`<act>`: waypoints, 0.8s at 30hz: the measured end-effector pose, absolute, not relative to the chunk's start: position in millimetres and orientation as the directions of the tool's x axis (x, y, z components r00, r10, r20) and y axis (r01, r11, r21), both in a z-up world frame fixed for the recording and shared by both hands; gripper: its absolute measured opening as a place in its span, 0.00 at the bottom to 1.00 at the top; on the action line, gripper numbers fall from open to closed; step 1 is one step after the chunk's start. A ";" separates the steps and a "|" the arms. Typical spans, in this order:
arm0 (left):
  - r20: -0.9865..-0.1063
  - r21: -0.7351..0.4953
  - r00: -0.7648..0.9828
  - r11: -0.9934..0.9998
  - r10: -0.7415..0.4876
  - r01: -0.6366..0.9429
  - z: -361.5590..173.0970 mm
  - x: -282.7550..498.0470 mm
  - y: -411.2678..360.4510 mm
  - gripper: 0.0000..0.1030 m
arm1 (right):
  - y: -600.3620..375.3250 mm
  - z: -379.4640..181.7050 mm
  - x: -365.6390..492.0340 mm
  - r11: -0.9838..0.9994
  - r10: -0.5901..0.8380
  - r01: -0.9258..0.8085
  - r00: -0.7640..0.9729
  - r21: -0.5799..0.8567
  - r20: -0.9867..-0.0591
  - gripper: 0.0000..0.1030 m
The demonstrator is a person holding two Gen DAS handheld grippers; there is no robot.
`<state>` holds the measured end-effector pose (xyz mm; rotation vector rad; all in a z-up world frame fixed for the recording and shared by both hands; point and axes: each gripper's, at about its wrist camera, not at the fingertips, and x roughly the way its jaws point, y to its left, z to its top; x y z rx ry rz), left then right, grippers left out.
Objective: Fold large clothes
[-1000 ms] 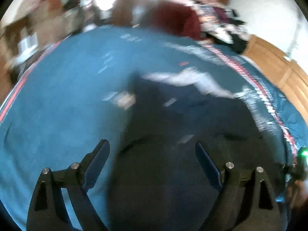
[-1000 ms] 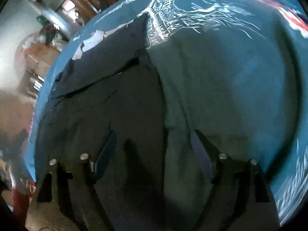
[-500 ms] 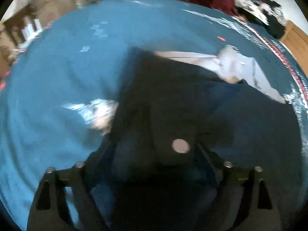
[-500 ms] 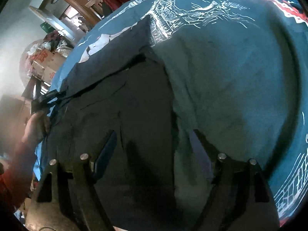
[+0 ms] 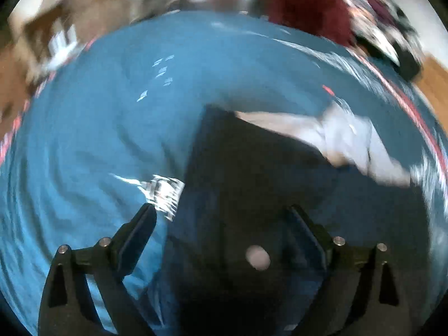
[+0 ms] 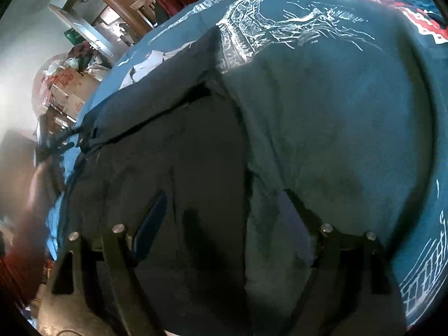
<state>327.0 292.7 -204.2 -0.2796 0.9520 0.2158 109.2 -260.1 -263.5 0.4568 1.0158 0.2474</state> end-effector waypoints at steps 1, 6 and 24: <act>-0.807 -0.181 0.589 0.939 0.027 -0.291 -201.9 328.9 295.7 0.87 | -259.9 -263.0 108.3 0.878 0.405 0.010 0.514 0.478 -0.756 0.79; -0.861 -0.074 0.508 0.983 0.022 -0.166 -237.6 359.9 276.9 0.88 | -255.3 -264.1 113.3 0.893 0.394 -0.013 0.509 0.451 -0.765 0.80; -0.728 -0.377 0.672 0.899 -0.138 -0.224 -236.2 235.6 356.5 0.97 | -200.6 -225.0 131.6 0.926 0.371 -0.157 0.551 0.344 -0.748 0.85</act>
